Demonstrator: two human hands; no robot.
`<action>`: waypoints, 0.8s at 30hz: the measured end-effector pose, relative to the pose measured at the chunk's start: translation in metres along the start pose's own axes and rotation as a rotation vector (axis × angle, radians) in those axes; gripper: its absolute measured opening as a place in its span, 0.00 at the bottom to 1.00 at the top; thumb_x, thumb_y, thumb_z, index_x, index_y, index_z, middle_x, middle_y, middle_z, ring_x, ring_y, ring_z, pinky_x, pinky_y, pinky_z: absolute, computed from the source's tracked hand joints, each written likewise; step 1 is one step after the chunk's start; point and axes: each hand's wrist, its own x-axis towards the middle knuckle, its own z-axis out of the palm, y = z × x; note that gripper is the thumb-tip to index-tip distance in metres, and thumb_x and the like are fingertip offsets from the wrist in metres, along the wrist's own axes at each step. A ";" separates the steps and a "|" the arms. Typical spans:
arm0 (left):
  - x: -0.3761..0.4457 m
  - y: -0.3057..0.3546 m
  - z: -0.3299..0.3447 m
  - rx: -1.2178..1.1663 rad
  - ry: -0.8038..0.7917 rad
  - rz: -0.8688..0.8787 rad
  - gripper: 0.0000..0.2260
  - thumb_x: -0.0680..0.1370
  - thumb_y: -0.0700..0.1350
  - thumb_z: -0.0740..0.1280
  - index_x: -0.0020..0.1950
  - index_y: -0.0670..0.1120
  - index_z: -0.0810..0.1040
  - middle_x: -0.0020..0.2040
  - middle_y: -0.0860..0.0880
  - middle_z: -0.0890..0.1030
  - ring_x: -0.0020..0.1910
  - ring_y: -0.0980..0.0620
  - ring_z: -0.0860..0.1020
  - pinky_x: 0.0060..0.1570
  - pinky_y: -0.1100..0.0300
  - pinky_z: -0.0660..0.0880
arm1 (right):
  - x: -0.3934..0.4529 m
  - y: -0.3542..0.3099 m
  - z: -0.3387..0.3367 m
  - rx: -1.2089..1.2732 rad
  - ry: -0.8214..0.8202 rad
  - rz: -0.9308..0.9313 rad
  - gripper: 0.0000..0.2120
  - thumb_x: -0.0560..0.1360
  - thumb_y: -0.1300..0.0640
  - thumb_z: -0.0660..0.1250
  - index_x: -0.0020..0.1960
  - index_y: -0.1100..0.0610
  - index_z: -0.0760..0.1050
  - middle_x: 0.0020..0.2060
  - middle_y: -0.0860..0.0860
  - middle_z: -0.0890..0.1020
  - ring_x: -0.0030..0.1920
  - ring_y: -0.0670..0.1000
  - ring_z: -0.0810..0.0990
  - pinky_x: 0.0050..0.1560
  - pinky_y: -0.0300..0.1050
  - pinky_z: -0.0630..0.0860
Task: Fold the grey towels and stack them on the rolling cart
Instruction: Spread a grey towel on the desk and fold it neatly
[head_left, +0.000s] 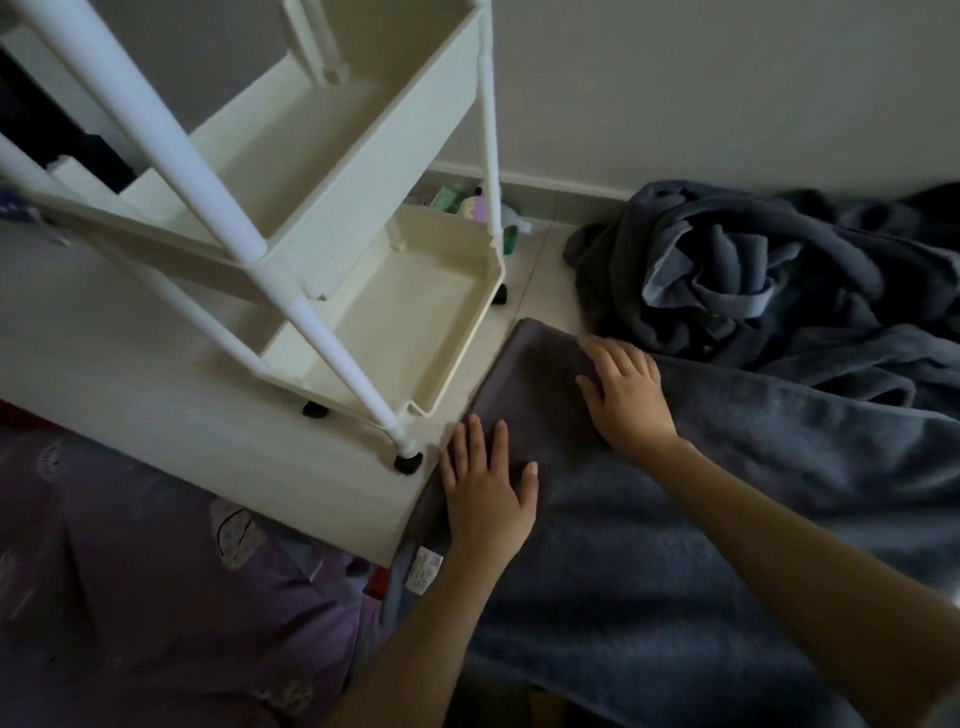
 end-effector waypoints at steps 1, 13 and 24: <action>0.001 0.006 -0.003 -0.008 -0.016 0.025 0.31 0.76 0.60 0.44 0.76 0.47 0.58 0.77 0.42 0.55 0.77 0.44 0.51 0.73 0.48 0.39 | -0.014 0.009 -0.006 -0.028 -0.002 0.005 0.22 0.78 0.50 0.56 0.68 0.57 0.68 0.66 0.55 0.73 0.67 0.58 0.68 0.69 0.51 0.59; 0.023 0.057 -0.008 0.097 -0.335 0.142 0.30 0.79 0.62 0.46 0.77 0.52 0.42 0.78 0.46 0.39 0.76 0.43 0.37 0.71 0.40 0.35 | -0.122 0.108 -0.060 -0.391 -0.132 0.278 0.27 0.75 0.42 0.47 0.73 0.47 0.61 0.73 0.52 0.64 0.73 0.57 0.60 0.71 0.55 0.44; 0.072 0.164 -0.015 -0.235 -0.088 0.466 0.23 0.81 0.51 0.57 0.75 0.48 0.59 0.75 0.48 0.61 0.75 0.48 0.56 0.71 0.49 0.53 | -0.149 0.179 -0.112 0.478 0.538 1.088 0.25 0.78 0.50 0.59 0.70 0.63 0.62 0.66 0.64 0.67 0.66 0.63 0.66 0.67 0.53 0.62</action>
